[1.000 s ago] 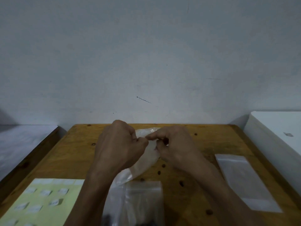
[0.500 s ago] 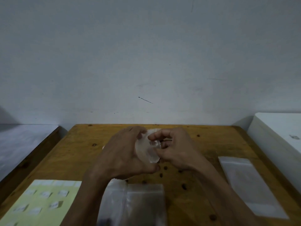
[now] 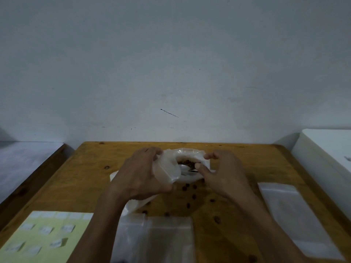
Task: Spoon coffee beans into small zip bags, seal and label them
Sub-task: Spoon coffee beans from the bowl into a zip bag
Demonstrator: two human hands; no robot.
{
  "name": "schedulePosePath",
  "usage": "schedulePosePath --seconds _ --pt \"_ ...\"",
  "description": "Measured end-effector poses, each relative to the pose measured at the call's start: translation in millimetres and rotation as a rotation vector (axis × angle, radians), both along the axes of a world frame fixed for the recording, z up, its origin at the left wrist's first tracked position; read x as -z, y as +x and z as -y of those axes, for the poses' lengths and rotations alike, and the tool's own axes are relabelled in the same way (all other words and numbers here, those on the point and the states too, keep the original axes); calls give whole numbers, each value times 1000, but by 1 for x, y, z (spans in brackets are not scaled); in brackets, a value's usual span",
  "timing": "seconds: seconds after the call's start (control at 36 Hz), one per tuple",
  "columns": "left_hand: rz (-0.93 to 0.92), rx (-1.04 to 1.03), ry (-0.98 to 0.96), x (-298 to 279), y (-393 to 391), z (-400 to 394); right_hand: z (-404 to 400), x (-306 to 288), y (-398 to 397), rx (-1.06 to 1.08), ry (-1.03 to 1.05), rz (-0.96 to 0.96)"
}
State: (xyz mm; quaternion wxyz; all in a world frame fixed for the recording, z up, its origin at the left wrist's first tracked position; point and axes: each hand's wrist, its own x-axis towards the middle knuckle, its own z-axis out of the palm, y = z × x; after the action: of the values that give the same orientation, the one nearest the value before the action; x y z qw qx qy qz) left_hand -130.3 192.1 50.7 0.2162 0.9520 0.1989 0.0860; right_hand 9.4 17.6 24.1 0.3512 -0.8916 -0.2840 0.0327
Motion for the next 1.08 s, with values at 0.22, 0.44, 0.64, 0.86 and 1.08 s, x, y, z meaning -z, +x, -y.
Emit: schedulePosePath --seconds 0.22,0.44,0.64,0.86,1.08 --pt "-112 -7 -111 14 15 -9 1 37 6 61 322 -373" --pt "-176 20 -205 15 20 -8 -18 42 7 196 604 -468" --pt "-199 25 -209 13 21 -6 -25 45 10 281 654 -539" --pt "-188 -3 -237 12 15 -3 -19 27 8 218 392 -156" --pt "-203 -38 -302 12 4 0 -20 0 -6 -15 193 371"
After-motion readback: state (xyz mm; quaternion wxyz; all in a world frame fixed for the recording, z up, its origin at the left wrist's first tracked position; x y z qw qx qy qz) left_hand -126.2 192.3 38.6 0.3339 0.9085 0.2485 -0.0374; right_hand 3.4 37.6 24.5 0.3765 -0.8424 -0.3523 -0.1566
